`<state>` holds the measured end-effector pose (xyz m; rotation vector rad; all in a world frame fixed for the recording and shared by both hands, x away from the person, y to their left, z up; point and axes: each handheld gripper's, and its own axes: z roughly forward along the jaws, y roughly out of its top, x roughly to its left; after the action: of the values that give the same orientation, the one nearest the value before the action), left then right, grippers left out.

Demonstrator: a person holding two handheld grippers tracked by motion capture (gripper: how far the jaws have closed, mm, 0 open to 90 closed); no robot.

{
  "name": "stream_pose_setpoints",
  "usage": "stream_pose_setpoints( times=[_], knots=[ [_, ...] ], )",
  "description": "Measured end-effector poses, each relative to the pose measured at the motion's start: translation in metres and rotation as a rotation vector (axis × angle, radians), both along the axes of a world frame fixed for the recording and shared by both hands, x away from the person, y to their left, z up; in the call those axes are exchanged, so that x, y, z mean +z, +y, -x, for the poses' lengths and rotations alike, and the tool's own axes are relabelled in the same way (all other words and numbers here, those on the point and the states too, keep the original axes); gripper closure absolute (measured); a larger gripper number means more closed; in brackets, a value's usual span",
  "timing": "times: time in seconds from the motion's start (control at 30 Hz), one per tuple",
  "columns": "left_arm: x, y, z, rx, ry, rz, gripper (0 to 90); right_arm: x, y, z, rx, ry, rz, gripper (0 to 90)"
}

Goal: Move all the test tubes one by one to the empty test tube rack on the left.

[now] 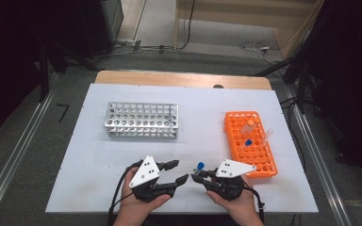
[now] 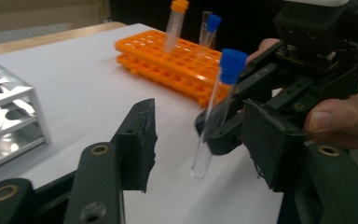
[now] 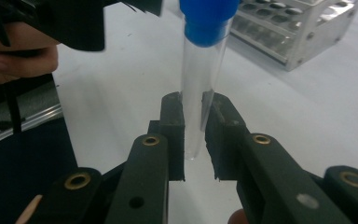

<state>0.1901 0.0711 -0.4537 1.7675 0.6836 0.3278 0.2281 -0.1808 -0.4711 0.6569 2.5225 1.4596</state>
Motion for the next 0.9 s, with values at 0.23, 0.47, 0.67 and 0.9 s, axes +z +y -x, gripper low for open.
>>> stream_pose_setpoints(
  times=[0.23,0.47,0.67,0.9],
  knots=[
    [-0.002,-0.01,0.0,-0.055,0.018,-0.001,58.3,-0.002,0.015,0.007,0.053,-0.009,0.034,75.6],
    [-0.004,-0.019,0.0,-0.087,0.027,-0.024,68.5,-0.003,0.022,0.013,0.1,-0.018,0.05,75.6],
    [-0.004,-0.017,-0.001,-0.072,0.019,-0.032,74.8,-0.004,0.023,0.013,0.111,-0.006,0.044,75.5],
    [-0.002,-0.011,-0.004,-0.054,0.013,-0.018,76.4,-0.004,0.016,0.008,0.129,0.021,0.005,70.7]
  ],
)
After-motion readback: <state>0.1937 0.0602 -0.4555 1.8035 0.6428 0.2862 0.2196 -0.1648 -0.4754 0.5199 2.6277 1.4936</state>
